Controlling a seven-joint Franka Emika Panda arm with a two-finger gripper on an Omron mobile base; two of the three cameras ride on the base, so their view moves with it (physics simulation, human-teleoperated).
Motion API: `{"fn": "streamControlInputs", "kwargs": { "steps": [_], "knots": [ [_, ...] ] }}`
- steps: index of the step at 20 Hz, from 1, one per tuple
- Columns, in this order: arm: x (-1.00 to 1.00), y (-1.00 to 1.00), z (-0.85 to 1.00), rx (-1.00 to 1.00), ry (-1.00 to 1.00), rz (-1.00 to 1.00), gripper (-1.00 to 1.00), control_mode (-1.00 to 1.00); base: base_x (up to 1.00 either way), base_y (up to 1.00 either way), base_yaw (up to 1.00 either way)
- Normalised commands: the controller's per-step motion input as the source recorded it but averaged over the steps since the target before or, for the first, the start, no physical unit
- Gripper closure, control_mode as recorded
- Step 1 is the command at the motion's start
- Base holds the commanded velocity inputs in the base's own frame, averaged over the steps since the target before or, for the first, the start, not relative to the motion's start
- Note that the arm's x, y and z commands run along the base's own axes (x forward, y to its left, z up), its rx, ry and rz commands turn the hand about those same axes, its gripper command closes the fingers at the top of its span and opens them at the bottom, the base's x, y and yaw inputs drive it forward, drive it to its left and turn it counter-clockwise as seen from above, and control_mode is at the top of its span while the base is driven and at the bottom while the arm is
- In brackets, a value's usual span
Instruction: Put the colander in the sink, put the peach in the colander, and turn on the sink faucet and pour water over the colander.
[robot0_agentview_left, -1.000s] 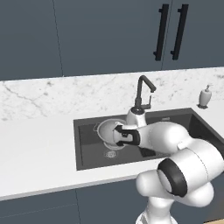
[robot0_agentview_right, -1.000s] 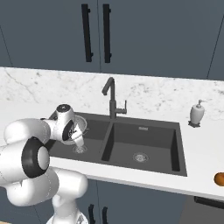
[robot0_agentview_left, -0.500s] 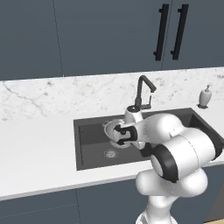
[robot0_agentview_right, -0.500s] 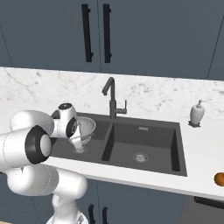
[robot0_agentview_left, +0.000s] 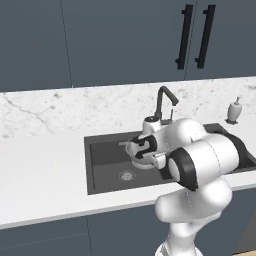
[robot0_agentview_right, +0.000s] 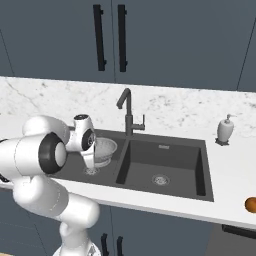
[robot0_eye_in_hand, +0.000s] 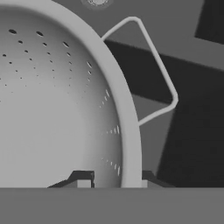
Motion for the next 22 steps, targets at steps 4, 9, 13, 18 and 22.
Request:
{"fn": "streamControlInputs", "kwargs": {
  "steps": [4,9,13,18,22],
  "knots": [
    [0.1,-0.02,-0.16,0.0,0.06,-0.05,1.0,-1.0,0.0,0.0,0.0],
    [0.17,0.0,-0.1,0.0,0.06,-0.06,1.0,-1.0,0.0,0.0,0.0],
    [0.13,0.0,-0.16,0.0,0.03,-0.07,1.0,-1.0,0.0,0.0,0.0],
    [0.18,0.0,-0.21,0.0,0.01,-0.05,1.0,-1.0,0.0,0.0,0.0],
    [0.19,0.0,-0.21,0.0,0.0,-0.05,1.0,-1.0,0.0,0.0,0.0]
  ]
}}
